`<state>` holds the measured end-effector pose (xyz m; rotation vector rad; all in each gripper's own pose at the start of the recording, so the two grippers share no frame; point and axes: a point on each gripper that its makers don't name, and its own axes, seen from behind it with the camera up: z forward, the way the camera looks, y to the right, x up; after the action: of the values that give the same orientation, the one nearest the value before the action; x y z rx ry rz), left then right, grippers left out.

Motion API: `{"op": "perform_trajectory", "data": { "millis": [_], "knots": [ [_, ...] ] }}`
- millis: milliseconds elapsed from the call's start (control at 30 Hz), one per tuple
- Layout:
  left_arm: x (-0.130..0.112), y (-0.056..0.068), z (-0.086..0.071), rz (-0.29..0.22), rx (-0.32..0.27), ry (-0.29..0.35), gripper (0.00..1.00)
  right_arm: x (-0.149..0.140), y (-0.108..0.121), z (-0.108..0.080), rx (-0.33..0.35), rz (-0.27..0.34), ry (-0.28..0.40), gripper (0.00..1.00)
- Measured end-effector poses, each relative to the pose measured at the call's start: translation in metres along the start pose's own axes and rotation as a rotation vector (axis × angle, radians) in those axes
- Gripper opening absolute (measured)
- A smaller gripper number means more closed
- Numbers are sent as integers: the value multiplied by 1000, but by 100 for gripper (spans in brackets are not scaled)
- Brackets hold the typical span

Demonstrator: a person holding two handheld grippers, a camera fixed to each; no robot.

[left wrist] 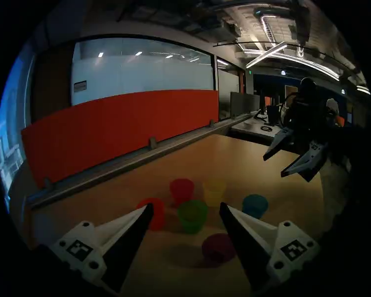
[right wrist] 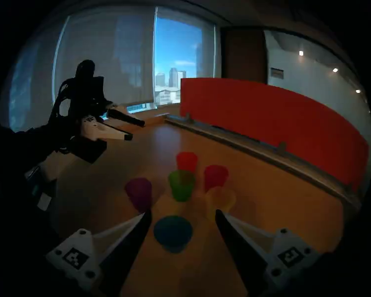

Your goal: Pour water

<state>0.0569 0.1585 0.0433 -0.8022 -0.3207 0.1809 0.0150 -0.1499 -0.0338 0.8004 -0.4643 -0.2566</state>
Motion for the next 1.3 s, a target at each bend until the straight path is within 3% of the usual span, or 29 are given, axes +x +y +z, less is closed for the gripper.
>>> {"op": "perform_trajectory", "data": {
  "millis": [667, 1300],
  "knots": [
    [-26, 4, 33, 6, -31, -61, 100, -51, -6, 28, 15, -2, -81, 100],
    [-41, 8, 52, 2, -54, -90, 100, -82, -18, 59, 51, -13, -135, 100]
  ]
}}
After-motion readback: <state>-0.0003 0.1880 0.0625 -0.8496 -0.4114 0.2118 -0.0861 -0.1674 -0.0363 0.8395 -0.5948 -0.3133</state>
